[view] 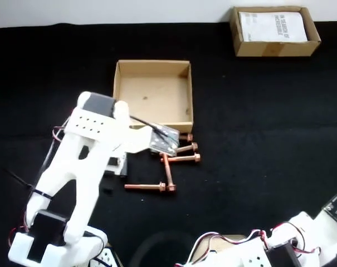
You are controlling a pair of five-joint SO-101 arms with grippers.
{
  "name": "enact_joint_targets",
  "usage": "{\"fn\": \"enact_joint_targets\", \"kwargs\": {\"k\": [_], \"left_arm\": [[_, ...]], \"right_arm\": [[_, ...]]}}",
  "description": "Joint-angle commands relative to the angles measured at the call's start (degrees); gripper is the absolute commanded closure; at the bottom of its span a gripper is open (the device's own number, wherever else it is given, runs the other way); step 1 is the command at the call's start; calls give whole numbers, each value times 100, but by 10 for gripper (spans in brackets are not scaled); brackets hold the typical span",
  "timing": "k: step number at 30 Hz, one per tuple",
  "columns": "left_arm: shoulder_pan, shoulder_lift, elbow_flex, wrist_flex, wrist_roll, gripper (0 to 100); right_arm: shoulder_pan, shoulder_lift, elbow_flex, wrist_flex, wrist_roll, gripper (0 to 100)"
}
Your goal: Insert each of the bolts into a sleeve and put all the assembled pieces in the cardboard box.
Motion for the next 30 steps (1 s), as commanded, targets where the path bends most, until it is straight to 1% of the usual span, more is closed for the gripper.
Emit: {"fn": "enact_joint_targets", "kwargs": {"k": [1, 3, 5, 8, 11, 15, 20, 26, 30], "left_arm": [[716, 4, -101, -651, -1407, 716], [1015, -13, 251, -1248, -1398, 716], [1270, -4, 532, -1635, -1389, 716], [1596, 84, 901, -1978, -1398, 716], [1833, 418, 884, -2066, -1415, 716], [2053, 1042, 505, -2048, -1415, 714], [2264, 1824, -338, -2048, -1424, 713], [2369, 2598, -1376, -2048, -1433, 713], [2352, 3037, -1824, -2048, -1442, 713]], "right_arm": [[163, -66, -4, -145, 62, 991], [163, -66, -13, -259, 79, 991], [163, -66, 4, -374, 255, 991], [163, -66, 13, -444, 325, 991], [163, -66, 13, -444, 334, 991], [163, -66, -13, -444, 343, 991], [268, -66, -31, -435, 343, 991], [321, -66, -22, -409, 343, 991], [321, -66, -48, -409, 343, 991]]}}
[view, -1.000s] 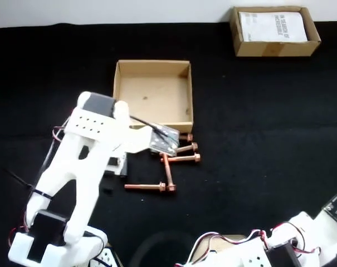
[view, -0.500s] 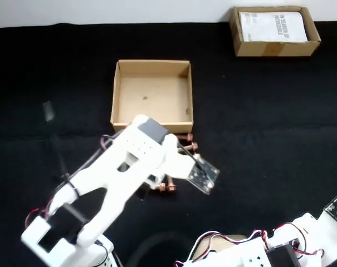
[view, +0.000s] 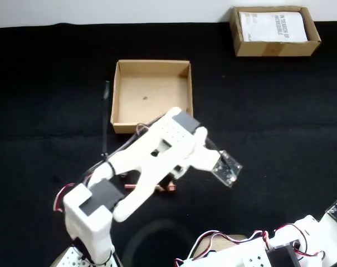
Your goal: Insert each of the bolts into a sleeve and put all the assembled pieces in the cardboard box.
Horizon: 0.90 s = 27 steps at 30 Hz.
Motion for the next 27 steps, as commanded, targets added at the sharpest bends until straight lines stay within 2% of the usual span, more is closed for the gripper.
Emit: {"fn": "enact_joint_targets", "kwargs": {"k": [1, 5, 14, 19, 25, 27], "left_arm": [[31, 268, -549, -62, -1468, 713], [-110, 716, -787, -62, -1723, 715], [-673, 1446, -1244, -97, -1723, 716], [-752, 2044, -1569, -53, -1723, 722], [-435, 2105, -1807, 659, -1723, 905], [-277, 2097, -1833, 1099, -1723, 905]], "right_arm": [[48, -66, -75, -101, 62, 991], [48, -66, -75, -101, 62, 991], [4, -66, -75, -119, 62, 991], [-4, -66, -75, -110, 62, 991], [-127, -66, -22, -136, 35, 991], [-198, -66, -22, -136, 35, 991]]}}
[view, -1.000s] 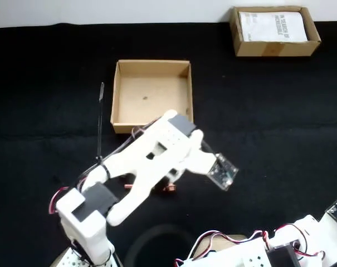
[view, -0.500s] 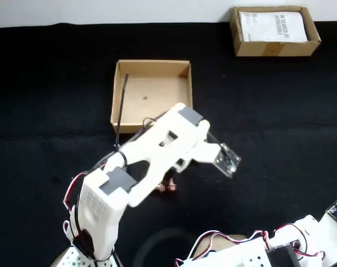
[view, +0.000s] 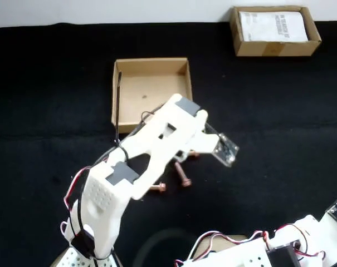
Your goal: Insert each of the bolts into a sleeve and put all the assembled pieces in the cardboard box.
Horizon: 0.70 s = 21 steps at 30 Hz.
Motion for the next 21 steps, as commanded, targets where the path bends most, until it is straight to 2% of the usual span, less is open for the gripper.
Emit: {"fn": "enact_joint_targets", "kwargs": {"k": [1, 7, 15, 21], "left_arm": [[312, 40, -31, 747, -1723, 898], [637, 40, -31, 1327, -1723, 875], [769, 40, -40, 1327, -1653, 874], [725, 31, -48, 1354, -888, 873]], "right_arm": [[-136, -66, -31, -136, 35, 991], [-215, -66, -22, -136, 53, 991], [-198, -66, -13, -127, 62, 991], [-180, -66, -75, -127, 62, 991]]}}
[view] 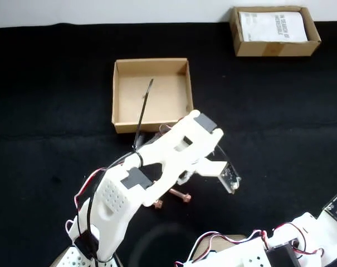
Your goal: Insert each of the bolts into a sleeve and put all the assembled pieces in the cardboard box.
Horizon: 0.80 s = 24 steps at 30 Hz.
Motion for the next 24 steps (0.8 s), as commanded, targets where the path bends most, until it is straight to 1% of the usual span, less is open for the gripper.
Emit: {"fn": "enact_joint_targets", "kwargs": {"k": [1, 4, 12, 18, 24], "left_arm": [[13, -75, -84, 97, -791, 873], [13, -66, -48, 97, -352, 873], [286, -31, -75, 53, 1037, 873], [391, -22, -84, 26, 1741, 873], [488, -13, -40, -202, 2215, 873]], "right_arm": [[-13, -48, -75, -127, 62, 991], [-22, -48, -75, -127, 70, 991], [-57, -48, -75, -110, 70, 991], [-57, -48, -40, -127, 264, 991], [-48, -48, -48, -127, 273, 991]]}}
